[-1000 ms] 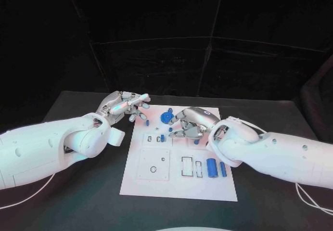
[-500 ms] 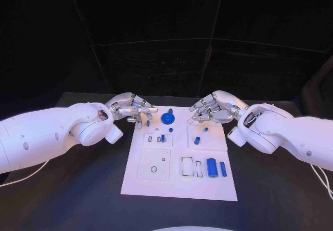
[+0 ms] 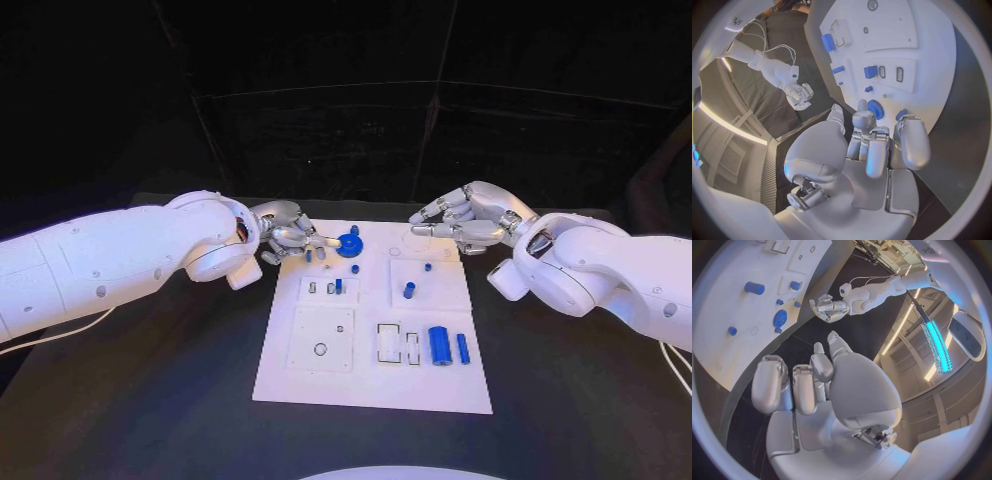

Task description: Assemble the parts on the task board

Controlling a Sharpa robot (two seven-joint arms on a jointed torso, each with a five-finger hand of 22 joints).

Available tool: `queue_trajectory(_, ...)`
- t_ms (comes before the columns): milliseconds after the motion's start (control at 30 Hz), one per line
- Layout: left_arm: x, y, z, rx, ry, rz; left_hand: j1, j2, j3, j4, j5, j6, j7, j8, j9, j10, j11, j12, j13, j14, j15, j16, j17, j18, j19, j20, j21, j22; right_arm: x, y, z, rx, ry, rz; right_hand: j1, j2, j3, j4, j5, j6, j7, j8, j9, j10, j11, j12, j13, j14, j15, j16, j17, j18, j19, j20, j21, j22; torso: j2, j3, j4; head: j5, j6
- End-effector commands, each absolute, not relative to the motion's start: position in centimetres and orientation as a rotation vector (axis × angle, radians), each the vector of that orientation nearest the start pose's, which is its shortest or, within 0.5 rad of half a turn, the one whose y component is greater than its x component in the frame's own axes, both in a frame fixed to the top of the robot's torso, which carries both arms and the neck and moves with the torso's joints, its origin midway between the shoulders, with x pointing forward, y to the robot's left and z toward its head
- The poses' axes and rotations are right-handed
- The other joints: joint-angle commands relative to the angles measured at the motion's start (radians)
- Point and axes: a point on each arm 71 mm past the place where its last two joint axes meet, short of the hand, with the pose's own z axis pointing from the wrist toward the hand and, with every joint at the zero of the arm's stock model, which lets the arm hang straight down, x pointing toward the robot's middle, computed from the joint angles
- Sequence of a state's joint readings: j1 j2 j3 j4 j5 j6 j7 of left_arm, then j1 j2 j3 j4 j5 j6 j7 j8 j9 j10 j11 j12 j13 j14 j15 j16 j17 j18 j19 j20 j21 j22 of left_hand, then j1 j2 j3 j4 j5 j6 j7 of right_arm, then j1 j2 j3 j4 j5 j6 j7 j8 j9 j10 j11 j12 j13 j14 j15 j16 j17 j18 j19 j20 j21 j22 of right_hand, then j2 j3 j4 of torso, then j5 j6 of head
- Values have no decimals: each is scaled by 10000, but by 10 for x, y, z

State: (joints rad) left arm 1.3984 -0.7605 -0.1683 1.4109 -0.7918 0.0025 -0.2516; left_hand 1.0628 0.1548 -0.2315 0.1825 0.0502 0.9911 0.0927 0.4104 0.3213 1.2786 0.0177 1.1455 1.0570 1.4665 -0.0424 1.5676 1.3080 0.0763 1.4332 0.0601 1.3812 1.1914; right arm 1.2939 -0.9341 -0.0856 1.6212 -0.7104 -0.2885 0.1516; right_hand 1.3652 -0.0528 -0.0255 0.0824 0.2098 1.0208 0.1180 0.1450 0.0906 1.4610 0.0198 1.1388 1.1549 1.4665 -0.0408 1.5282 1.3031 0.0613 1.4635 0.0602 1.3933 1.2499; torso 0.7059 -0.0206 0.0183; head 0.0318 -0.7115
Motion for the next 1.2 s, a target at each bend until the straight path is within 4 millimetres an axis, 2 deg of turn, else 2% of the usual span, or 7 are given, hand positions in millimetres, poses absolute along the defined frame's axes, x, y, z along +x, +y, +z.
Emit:
queue_trajectory(33, 521, 197, -169, -1644, 22170, -5196, -206, -15, -300, 324, -44, -52, -132, 439, 378, 217, -110, 654, 699, 1043, -133, 31, 2628, -115, 88, -87, 163, 270, 473, -212, -146, 2318, 16628, 10619, -317, 107, -194, 82, -69, 13, 29, 96, 22, 853, 150, 3751, 3585, 1028, 37, 384, 2617, -194, 220, 57, 603, 954, -22, 15, -40, 43, -9)
queue_trajectory(400, 533, 168, -165, 406, 22913, -3878, -268, -36, -963, 829, -38, -664, -144, 1119, 1189, -136, -116, 645, 708, 1043, -161, 31, 2628, -80, -74, -130, 72, 83, 476, -212, -144, 1632, 16178, 9878, -451, 238, -401, 89, -44, -122, 69, 158, 16, 397, 201, 2863, 2794, 765, 109, -242, 1799, -82, -146, 159, 424, 518, -10, 20, -41, 124, -26)
queue_trajectory(533, 535, 161, -167, 1032, 23128, -3446, -169, -47, -1096, 879, -37, -896, -91, 1212, 1366, -425, -62, 408, 475, 1043, -112, 31, 2628, -4, -291, -90, -161, -334, 477, -211, -143, 1858, 15967, 10134, -345, 299, -522, 23, 62, -340, 142, 220, 9, -1231, 277, 37, 445, -312, 199, -2405, -601, 534, -1995, 263, -1447, -2675, 8, 13, -25, 120, -27)
queue_trajectory(633, 537, 157, -168, 1335, 23205, -3246, -83, -49, -1135, 866, -37, -986, -69, 1254, 1443, -540, -40, 316, 387, 1043, -92, 31, 2628, 20, -365, -69, -239, -465, 478, -211, -142, 2409, 15829, 10485, -205, 403, -575, 44, 149, -447, 223, 329, 23, -3677, 402, -4016, -2874, -2268, 297, -6075, -4122, 1203, -4483, 393, -4439, -6784, 7, 7, -5, 120, -38)
queue_trajectory(767, 538, 150, -168, 1600, 23305, -3133, -53, -43, -1149, 864, -37, -1011, -63, 1276, 1477, -561, -34, 306, 382, 1043, -85, 31, 2628, 21, -372, -61, -243, -465, 481, -213, -142, 3142, 15621, 10896, 36, 508, -584, 110, 285, -786, 492, 307, -25, -4686, 708, -5612, -4371, -3565, 686, -8608, -5994, 1195, -5107, 729, -6239, -7859, 1, -1, -13, 156, -71)
queue_trajectory(1033, 538, 137, -171, 2058, 23512, -3064, -36, -34, -1151, 861, -36, -1012, -64, 1290, 1493, -554, -33, 318, 399, 1043, -83, 31, 2628, 8, -344, -57, -207, -390, 486, -216, -141, 4090, 15281, 11518, 340, 581, -666, 125, 478, -1367, 915, 525, -52, -5281, 1173, -7019, -6841, -3898, 1164, -11206, -7991, 1195, -5032, 1222, -8963, -9677, 4, -5, -16, 182, -114)
queue_trajectory(1200, 537, 130, -172, 2238, 23578, -3075, -18, -28, -1151, 854, -37, -1019, -63, 1295, 1502, -563, -33, 310, 391, 1043, -82, 31, 2628, 8, -345, -55, -207, -390, 487, -213, -140, 4575, 15114, 12189, 773, 726, -428, -138, 489, -1548, 960, 669, -114, -5315, 1238, -7571, -8238, -3708, 1295, -12420, -9026, 1218, -4713, 1347, -10000, -10400, 3, 0, -16, 192, -122)
